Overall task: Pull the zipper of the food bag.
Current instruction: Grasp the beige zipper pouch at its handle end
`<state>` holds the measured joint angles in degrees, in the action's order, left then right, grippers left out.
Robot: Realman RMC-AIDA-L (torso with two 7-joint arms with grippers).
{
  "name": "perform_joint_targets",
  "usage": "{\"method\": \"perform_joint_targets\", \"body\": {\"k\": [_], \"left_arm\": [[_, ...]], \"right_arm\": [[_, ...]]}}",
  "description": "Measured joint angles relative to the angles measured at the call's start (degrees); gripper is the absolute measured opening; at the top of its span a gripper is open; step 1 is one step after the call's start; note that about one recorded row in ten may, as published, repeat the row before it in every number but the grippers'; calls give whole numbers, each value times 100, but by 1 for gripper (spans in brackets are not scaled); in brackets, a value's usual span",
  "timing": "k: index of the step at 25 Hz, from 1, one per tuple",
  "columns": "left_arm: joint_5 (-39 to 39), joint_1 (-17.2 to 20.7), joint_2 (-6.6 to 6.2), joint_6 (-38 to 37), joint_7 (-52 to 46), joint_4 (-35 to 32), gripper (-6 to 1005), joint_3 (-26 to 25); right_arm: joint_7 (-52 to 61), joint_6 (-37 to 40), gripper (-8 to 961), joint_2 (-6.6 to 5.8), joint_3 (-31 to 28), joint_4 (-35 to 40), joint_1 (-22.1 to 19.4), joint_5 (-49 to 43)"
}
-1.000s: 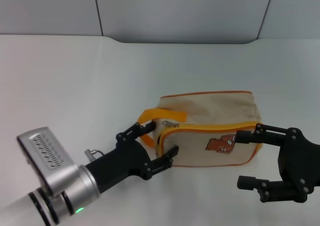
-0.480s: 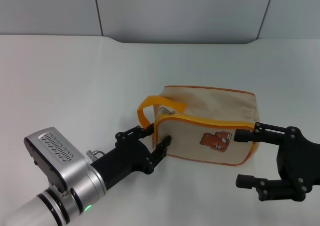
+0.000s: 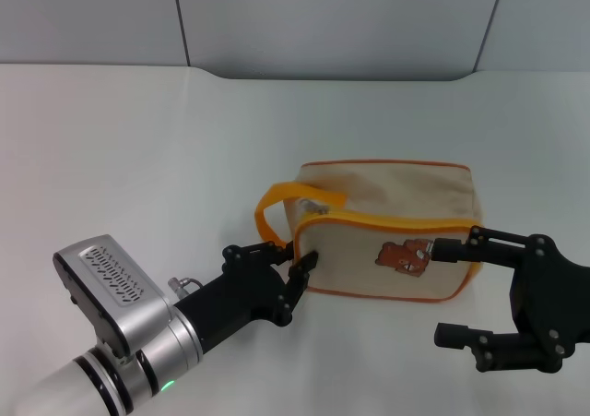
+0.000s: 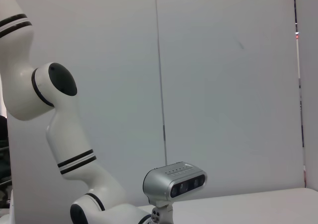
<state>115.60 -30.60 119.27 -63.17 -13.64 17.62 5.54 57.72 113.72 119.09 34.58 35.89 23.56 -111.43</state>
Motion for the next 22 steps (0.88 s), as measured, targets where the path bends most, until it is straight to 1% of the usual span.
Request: {"method": "perform_joint_targets", "body": {"k": [5, 10, 13, 17, 22], "left_arm": [[56, -13, 0, -121, 15, -12, 193, 7], [130, 26, 0, -183, 205, -6, 146, -62], [130, 45, 0, -286, 394, 11, 88, -69], [119, 94, 0, -523, 640, -12, 82, -70], [124, 227, 0, -1096, 1010, -155, 75, -163]], "right_arm": [[-2, 0, 804, 0, -28, 4, -9, 3], [-7, 1, 803, 0, -36, 6, -10, 20], [-7, 1, 804, 0, -42, 6, -10, 27], [-7, 1, 804, 0, -86, 5, -13, 34], [-7, 0, 804, 15, -188, -2, -62, 51]]}}
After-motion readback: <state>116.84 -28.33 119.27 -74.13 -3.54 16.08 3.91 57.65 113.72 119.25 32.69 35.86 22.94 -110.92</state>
